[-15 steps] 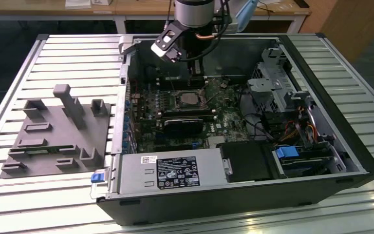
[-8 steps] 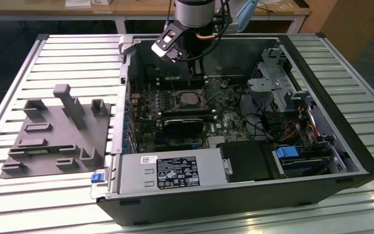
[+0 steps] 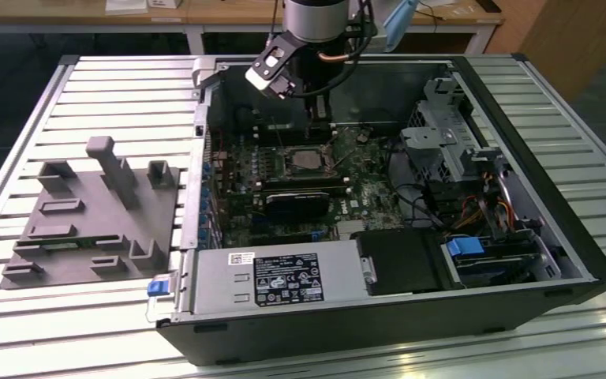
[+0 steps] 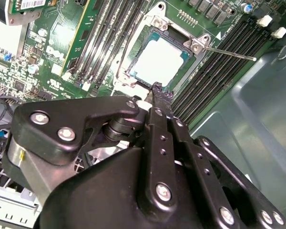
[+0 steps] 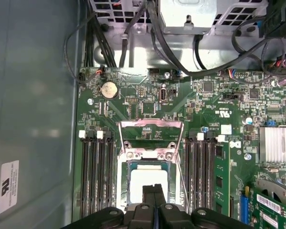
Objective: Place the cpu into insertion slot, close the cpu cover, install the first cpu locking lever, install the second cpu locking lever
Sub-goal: 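Close the cpu cover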
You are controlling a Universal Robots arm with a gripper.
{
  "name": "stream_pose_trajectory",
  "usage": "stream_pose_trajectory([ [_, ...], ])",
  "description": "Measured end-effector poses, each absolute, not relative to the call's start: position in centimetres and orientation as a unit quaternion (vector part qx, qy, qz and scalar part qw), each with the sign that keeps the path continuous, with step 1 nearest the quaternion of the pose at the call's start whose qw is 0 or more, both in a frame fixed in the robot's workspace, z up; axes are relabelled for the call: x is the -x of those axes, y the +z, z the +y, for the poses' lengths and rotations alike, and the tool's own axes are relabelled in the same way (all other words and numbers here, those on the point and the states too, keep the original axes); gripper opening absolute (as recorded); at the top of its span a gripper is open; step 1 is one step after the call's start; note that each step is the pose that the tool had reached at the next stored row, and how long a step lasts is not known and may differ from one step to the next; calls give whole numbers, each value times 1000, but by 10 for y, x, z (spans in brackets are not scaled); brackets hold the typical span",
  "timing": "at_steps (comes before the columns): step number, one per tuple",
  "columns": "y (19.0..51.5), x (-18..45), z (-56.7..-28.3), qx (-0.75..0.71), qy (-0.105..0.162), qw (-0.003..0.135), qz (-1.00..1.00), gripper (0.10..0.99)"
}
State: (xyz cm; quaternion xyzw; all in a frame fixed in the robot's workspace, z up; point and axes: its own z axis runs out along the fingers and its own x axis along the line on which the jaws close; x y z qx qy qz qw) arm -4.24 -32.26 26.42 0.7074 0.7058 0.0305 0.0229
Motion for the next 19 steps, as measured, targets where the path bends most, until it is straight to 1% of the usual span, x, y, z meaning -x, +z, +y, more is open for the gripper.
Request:
stream_pose_trajectory([
  [7,277,42,-323,-707,30,23,706,102],
  [19,277,35,-323,-707,31,23,706,102],
])
